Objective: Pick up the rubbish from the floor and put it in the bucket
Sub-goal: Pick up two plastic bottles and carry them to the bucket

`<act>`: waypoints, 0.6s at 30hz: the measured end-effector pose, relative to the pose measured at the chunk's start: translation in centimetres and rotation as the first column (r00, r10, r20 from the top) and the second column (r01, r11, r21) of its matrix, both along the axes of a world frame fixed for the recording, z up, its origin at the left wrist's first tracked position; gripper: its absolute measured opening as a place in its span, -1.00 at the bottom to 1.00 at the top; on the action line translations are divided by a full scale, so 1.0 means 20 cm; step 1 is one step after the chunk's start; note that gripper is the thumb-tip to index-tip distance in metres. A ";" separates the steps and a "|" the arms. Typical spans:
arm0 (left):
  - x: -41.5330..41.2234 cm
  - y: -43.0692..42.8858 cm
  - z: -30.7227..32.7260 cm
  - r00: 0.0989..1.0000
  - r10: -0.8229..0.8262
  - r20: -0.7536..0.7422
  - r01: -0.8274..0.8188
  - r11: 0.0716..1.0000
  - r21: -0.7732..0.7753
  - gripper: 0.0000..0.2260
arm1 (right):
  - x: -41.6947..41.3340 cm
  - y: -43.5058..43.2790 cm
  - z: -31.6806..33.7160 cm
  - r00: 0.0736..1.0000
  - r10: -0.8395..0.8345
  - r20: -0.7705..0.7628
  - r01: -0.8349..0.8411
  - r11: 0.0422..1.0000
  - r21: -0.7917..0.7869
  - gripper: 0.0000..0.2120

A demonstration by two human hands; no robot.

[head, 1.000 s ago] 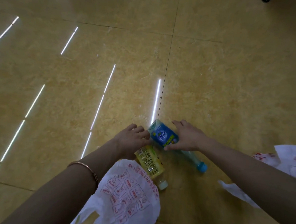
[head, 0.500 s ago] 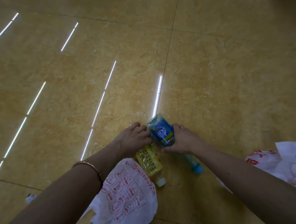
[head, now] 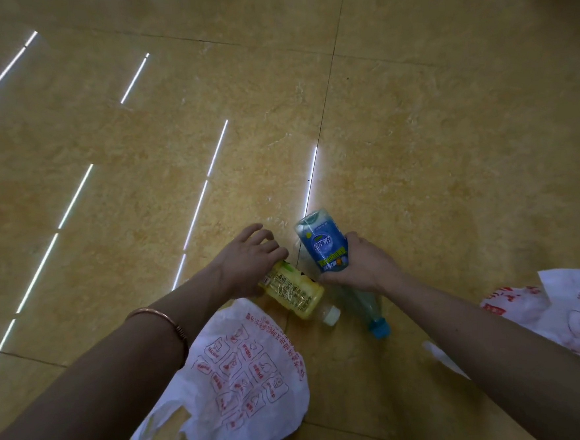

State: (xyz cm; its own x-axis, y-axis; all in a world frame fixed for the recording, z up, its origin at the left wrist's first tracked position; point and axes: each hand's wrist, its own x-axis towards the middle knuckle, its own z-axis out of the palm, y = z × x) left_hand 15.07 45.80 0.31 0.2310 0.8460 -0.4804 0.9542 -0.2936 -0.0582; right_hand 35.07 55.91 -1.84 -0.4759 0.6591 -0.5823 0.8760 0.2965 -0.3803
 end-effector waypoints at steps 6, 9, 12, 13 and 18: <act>-0.04 0.00 0.03 0.997 0.060 0.049 -0.063 0.996 0.061 -0.32 | -0.02 0.02 0.05 0.999 -0.035 -0.026 0.035 0.999 0.004 -0.19; -0.05 -0.01 0.03 0.994 0.076 0.078 -0.083 0.992 0.092 -0.32 | -0.03 0.04 0.08 0.998 -0.042 -0.045 0.042 0.999 0.011 -0.20; -0.07 -0.03 0.03 0.987 0.111 0.115 -0.123 0.987 0.100 -0.34 | -0.04 0.06 0.10 0.996 -0.060 -0.062 0.061 0.998 0.019 -0.22; -0.08 -0.04 0.04 0.982 0.133 0.130 -0.147 0.984 0.099 -0.35 | -0.04 0.06 0.12 0.993 -0.085 -0.078 0.087 0.996 0.019 -0.24; -0.09 -0.18 0.21 0.853 0.408 0.325 -0.436 0.900 0.016 -0.35 | 0.05 0.02 0.36 0.918 -0.342 -0.202 0.328 0.939 -0.099 -0.33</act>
